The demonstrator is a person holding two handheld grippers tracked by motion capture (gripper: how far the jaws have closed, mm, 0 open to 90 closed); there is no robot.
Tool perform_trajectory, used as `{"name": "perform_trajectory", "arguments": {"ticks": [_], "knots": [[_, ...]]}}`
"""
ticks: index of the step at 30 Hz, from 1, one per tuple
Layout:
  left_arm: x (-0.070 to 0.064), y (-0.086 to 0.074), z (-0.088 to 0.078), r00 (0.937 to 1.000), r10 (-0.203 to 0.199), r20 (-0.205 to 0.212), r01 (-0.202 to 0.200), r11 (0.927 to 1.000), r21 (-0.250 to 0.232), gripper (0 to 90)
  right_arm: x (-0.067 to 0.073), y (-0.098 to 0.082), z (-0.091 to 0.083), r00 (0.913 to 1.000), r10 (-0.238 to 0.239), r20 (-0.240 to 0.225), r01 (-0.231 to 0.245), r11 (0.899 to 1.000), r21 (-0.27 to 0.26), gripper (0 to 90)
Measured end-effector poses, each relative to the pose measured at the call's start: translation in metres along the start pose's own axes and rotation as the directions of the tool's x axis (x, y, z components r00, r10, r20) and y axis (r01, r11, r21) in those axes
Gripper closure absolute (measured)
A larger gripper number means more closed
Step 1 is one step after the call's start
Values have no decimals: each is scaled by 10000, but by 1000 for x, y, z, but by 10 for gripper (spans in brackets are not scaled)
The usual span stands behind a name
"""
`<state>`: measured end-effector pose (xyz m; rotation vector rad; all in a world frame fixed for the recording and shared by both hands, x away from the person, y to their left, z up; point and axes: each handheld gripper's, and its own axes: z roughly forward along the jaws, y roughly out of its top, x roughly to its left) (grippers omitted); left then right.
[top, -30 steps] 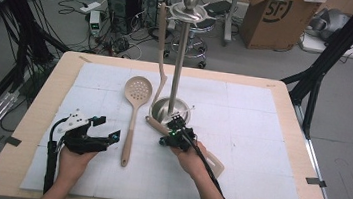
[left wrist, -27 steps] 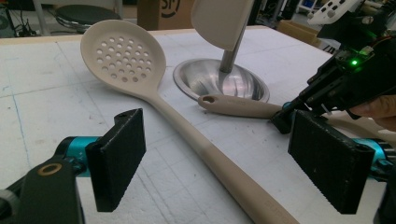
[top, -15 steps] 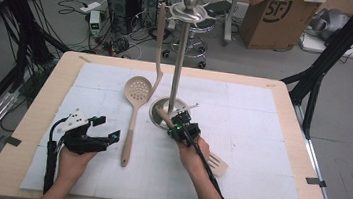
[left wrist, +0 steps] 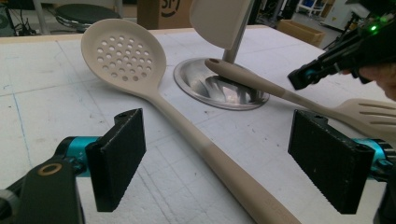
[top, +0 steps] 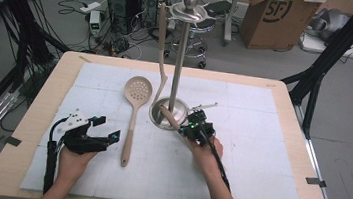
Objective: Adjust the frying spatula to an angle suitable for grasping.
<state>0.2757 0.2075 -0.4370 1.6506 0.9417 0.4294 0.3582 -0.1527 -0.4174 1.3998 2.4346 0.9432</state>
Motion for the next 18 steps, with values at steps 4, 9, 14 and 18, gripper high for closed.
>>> {"name": "perform_trajectory", "arguments": {"ticks": [4, 9, 14, 18], "knots": [[-1, 0, 1, 10000, 21, -32, -21, 10000, -20, 195, -18, -9, -4, 9991, 101, 412, -124, 9983, 574, 899], [-1, 0, 2, 10000, 24, -26, -24, 10000, 41, 195, -24, -11, -8, 9992, 402, 22, -403, 9986, 356, 893], [-1, 0, 1, 10000, 19, -9, -19, 10000, 52, 195, -21, -9, -2, 9932, 602, -993, -586, 9981, 194, 706], [-1, 0, 1, 10000, 14, -1, -14, 10000, 38, 195, -19, -10, 2, 9915, 635, -1136, -597, 9975, 367, 666]]}}
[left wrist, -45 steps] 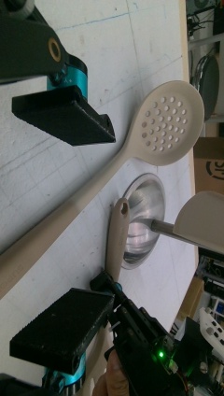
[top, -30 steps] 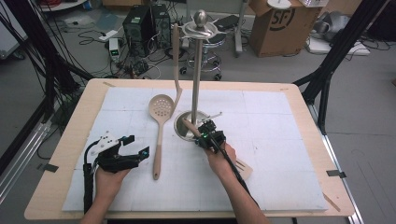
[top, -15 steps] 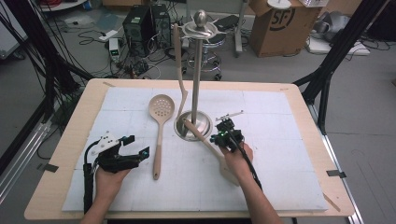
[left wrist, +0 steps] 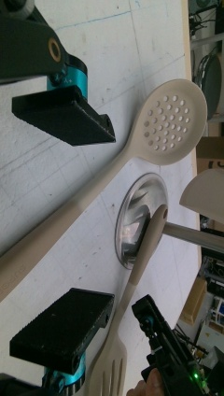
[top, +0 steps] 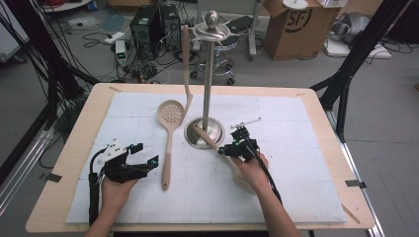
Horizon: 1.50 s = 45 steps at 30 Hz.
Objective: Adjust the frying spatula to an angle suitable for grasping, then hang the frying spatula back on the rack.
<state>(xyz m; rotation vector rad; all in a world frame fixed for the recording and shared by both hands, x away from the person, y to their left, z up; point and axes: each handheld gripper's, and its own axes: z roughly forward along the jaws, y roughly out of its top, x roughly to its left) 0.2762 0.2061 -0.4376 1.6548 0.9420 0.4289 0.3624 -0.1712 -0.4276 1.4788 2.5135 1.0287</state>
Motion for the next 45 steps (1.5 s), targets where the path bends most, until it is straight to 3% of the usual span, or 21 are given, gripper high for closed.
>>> {"name": "perform_trajectory", "arguments": {"ticks": [21, 27, 32, 39, 45], "knots": [[0, 0, 0, 10000, -15, -2, 15, 10000, -32, 195, 8, -2, 14, 10000, 23, -7, -23, 10000, -15, 623], [0, 0, 0, 10000, -15, 0, 15, 10000, -33, 195, 11, -3, 24, 9995, -100, 295, 99, 9999, 57, 638], [0, 0, 0, 10000, 2, 3, -2, 10000, -21, 195, 14, -4, 28, 9982, 60, 599, -38, 9993, -368, 672], [-1, 1, 1, 10000, 61, 28, -61, 10000, -42, 195, 24, -4, 35, 9908, -288, 1319, 396, 9960, -798, 680], [-2, 1, 2, 10000, 27, 41, -26, 10000, -37, 195, 25, -4, 36, 9873, -612, 1469, 725, 9947, -733, 701]]}}
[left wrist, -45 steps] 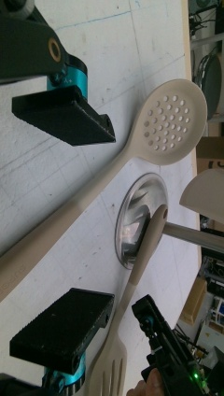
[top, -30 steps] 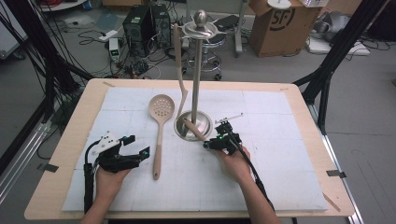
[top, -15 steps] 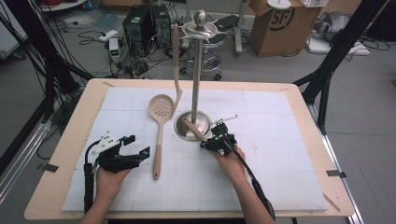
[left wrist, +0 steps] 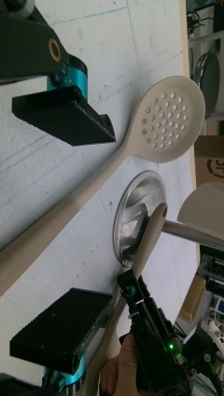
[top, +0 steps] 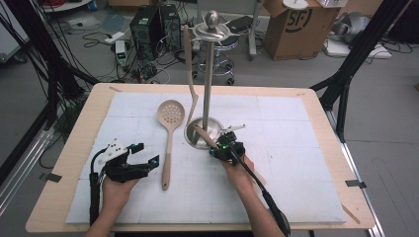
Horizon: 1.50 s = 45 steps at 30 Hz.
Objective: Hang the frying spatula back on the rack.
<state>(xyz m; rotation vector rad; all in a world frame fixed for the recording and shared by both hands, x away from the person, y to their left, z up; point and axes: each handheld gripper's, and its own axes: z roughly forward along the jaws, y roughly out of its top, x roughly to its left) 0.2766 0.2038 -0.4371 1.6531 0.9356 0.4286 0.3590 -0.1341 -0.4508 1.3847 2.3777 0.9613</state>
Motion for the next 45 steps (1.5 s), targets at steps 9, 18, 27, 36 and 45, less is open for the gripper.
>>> {"name": "perform_trajectory", "arguments": {"ticks": [9, 18, 27, 36, 45], "knots": [[1, 0, -1, 10000, -9, -20, 9, 10000, -8, 195, 9, -1, -1, 9935, -997, 558, 1002, 9949, -73, 744], [1, 0, -1, 10000, -35, 1, 35, 10000, -9, 195, 6, -13, -8, 9984, -570, -25, 564, 9920, -1126, 752], [1, 0, -1, 10000, -28, -29, 28, 10000, 6, 195, 8, -16, -30, 9938, -1000, -490, 843, 9628, -2568, 755], [1, 0, -1, 10000, -19, -27, 19, 10000, 22, 196, 3, -20, -44, 9948, -644, -788, 353, 9446, -3264, 755], [1, -1, 0, 10000, -31, -14, 32, 10000, 44, 196, -5, -18, -58, 9962, -439, -750, 108, 9191, -3938, 755]]}}
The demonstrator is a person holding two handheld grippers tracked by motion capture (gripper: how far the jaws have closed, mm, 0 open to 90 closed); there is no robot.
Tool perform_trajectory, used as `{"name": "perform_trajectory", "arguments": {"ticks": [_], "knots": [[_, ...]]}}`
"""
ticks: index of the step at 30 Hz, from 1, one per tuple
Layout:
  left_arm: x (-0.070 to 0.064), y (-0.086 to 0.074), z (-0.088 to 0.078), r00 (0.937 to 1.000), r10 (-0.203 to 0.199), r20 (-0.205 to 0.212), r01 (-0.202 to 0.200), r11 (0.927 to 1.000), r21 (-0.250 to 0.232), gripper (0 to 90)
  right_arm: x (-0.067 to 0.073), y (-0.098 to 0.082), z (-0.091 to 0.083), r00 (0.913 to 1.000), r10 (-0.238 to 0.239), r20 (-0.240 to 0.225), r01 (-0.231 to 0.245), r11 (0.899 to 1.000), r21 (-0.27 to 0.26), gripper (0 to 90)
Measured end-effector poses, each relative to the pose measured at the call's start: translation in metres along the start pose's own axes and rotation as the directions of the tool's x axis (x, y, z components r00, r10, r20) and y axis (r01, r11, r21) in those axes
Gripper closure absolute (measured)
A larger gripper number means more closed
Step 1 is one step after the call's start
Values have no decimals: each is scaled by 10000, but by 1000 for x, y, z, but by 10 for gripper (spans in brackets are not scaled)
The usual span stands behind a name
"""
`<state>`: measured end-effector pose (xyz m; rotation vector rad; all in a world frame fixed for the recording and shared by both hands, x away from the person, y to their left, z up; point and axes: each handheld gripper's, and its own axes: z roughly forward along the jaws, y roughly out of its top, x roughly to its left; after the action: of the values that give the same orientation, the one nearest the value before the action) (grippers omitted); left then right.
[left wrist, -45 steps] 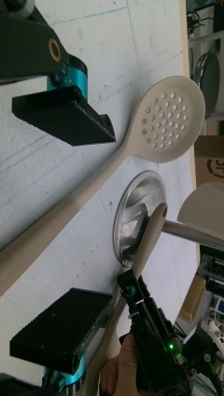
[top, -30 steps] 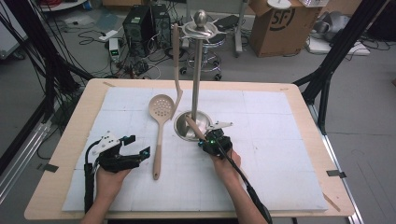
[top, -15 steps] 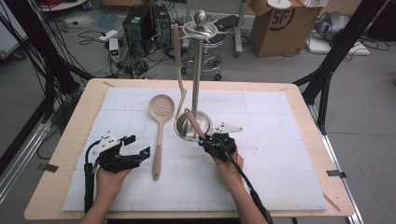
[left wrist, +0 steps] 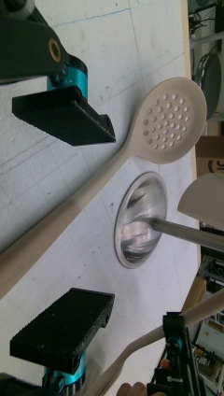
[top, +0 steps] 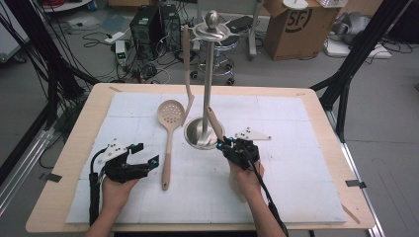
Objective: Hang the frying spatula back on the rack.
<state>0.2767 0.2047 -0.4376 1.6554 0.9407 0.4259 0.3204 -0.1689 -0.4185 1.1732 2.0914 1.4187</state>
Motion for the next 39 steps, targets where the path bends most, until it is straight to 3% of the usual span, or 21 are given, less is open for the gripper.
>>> {"name": "perform_trajectory", "arguments": {"ticks": [11, 27, 39], "knots": [[0, 0, 0, 10000, -3, -16, 3, 10000, 0, 196, -3, 14, -18, 9999, 126, 2, -125, 9940, -1085, 755], [0, 0, 1, 10000, 21, -20, -20, 10000, 12, 196, -1, 25, -30, 9997, 234, -14, -232, 9798, -1985, 756], [0, 0, 0, 10000, 13, -37, -13, 10000, -13, 196, 11, 53, -38, 9998, -179, -102, 148, 9685, -2486, 756]]}}
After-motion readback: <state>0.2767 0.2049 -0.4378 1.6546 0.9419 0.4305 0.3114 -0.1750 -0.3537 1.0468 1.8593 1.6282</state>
